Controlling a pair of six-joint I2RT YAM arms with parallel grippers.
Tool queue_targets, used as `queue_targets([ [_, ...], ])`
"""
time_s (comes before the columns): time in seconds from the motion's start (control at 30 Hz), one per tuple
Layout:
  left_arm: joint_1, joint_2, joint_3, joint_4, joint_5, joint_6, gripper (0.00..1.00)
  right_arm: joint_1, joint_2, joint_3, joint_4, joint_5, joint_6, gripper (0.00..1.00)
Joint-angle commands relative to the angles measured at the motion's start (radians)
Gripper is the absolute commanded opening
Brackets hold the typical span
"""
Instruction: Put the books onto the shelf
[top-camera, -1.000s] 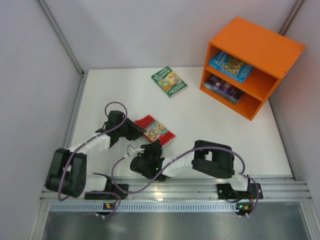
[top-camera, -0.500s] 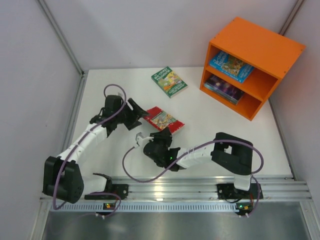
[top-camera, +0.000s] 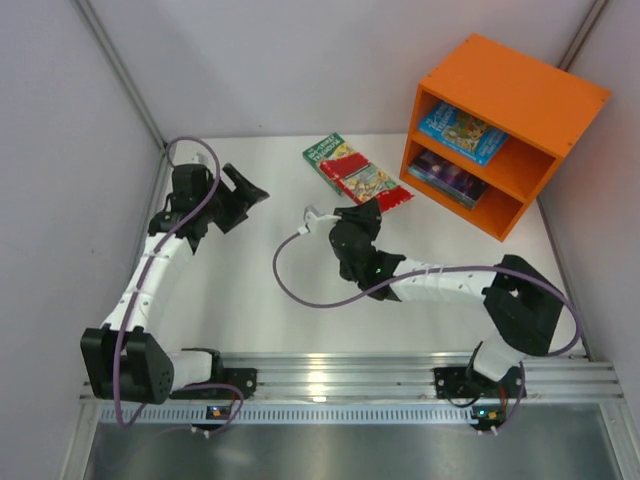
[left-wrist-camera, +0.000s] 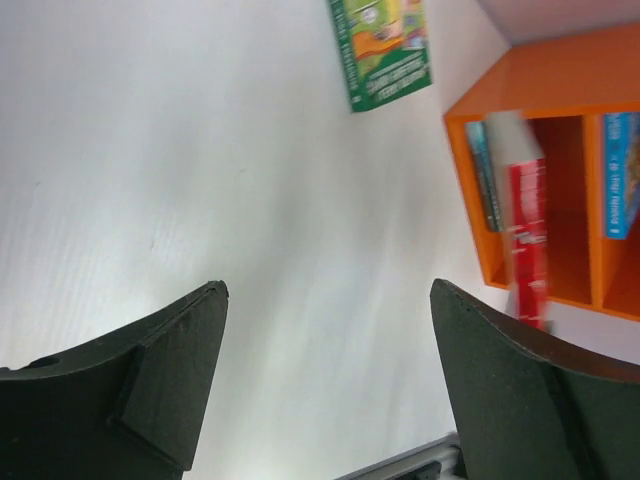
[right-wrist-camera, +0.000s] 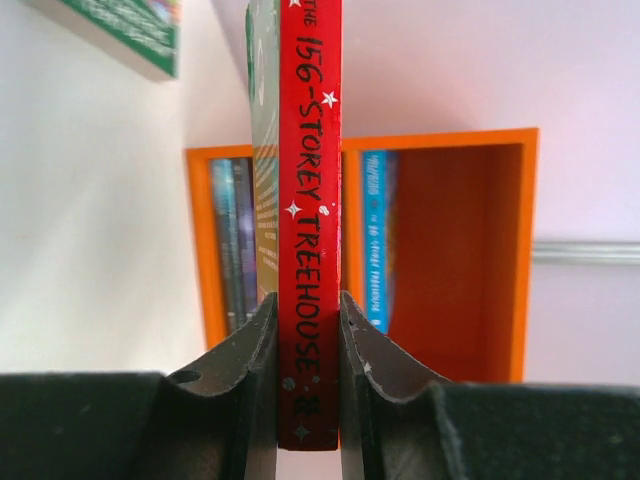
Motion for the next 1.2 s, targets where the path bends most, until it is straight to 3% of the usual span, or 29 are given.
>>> queue_targets([
  [0.0, 0.024, -0.048, -0.104, -0.006, 0.035, 0.033, 0.87, -0.077, -0.095, 0.099, 0.113, -0.005, -0.146, 0.00],
  [0.23, 0.032, -0.082, -0.263, 0.067, 0.093, 0.033, 0.87, -0.233, -0.128, 0.120, 0.230, -0.068, -0.357, 0.00],
  [0.5, 0.032, -0.045, -0.279, 0.084, 0.135, 0.052, 0.87, -0.399, -0.098, 0.136, 0.359, -0.183, -0.493, 0.00],
  [0.73, 0.032, -0.004, -0.274, 0.127, 0.184, 0.035, 0.86, -0.513, -0.110, 0.127, 0.329, -0.253, -0.480, 0.00],
  [1.17, 0.033, 0.019, -0.279, 0.144, 0.224, 0.027, 0.86, -0.450, -0.231, 0.004, 0.364, -0.191, -0.501, 0.00],
])
